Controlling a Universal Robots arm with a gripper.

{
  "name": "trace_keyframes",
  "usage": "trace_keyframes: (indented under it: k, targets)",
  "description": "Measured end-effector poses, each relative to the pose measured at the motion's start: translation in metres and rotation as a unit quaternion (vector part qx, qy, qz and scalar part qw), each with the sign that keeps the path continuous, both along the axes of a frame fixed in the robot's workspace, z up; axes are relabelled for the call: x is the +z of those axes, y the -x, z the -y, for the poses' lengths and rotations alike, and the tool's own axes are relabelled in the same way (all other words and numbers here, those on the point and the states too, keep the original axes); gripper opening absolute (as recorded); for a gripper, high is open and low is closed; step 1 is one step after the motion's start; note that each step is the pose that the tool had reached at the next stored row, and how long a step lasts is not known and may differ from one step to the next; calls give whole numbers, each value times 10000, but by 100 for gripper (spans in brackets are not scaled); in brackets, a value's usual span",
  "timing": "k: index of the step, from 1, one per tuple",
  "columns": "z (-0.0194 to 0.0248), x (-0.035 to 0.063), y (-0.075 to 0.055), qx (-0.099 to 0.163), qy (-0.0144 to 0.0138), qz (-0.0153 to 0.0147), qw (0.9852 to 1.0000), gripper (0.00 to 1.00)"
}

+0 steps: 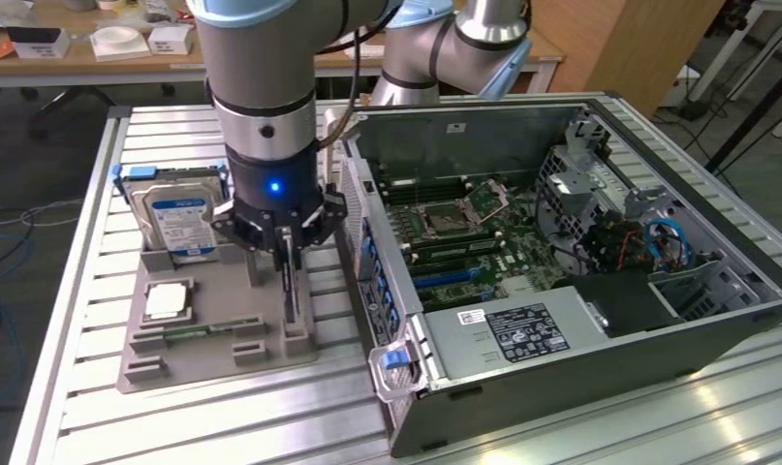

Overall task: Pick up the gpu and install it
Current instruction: 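Pick up the gpu and move the gpu toward the slot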

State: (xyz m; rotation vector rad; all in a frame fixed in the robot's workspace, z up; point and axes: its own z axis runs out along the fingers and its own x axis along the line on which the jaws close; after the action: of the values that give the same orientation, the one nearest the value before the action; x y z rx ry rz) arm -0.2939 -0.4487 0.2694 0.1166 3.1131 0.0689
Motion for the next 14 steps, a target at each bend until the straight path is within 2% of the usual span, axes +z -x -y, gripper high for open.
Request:
trace_keyframes:
  k: [14]
  targets:
    - [0, 383, 0, 0, 0, 0, 10000, 26]
